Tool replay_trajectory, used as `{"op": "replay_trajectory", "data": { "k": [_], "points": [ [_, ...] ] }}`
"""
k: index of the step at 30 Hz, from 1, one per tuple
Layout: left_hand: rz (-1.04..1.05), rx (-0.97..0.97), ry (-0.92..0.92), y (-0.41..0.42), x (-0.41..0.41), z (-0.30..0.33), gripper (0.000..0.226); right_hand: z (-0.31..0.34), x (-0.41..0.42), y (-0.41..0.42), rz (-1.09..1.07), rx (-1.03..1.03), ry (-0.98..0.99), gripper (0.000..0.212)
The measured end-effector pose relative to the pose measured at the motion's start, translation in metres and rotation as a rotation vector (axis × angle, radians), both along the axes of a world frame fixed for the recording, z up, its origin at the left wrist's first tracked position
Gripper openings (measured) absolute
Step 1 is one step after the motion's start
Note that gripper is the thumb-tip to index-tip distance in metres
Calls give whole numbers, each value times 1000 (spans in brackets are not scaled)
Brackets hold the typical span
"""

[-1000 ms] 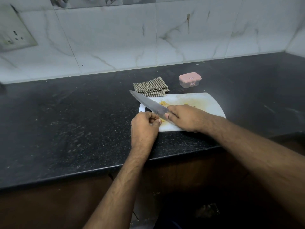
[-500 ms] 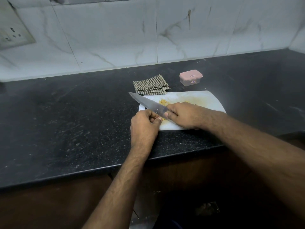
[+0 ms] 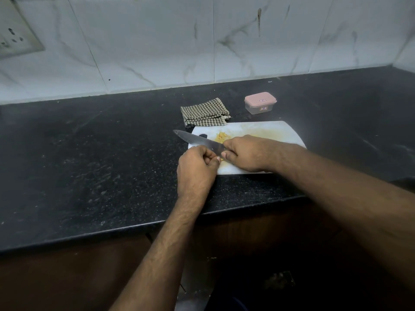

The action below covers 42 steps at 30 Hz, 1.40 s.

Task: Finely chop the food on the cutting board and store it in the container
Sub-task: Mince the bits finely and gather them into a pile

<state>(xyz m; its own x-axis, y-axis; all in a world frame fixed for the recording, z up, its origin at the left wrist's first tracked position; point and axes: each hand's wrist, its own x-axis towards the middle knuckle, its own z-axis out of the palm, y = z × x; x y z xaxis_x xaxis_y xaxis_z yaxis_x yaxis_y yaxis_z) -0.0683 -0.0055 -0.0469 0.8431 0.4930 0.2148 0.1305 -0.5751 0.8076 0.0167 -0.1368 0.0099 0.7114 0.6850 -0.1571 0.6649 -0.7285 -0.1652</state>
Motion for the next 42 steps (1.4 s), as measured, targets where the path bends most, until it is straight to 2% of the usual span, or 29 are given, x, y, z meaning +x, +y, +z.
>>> {"op": "replay_trajectory", "data": {
  "k": [4,9,18,23,34,42],
  "points": [
    [-6,3,-6,0,-1,-2,16,-1,1,3,-19,-4,12,34],
    [0,-18,6,-2,-1,3,16,-3,-3,-2,-91,57,10,21],
    [17,-51,16,-2,0,4,14,-5,-11,-9,-99,126,-7,23],
    [25,-60,19,-2,-1,4,13,-7,-11,-14,-74,154,-23,32],
    [32,-50,21,-2,1,4,13,-7,-9,-12,-40,142,-9,25],
    [30,-32,15,-1,2,2,14,-1,-5,-3,-10,34,-8,22]
  ]
}}
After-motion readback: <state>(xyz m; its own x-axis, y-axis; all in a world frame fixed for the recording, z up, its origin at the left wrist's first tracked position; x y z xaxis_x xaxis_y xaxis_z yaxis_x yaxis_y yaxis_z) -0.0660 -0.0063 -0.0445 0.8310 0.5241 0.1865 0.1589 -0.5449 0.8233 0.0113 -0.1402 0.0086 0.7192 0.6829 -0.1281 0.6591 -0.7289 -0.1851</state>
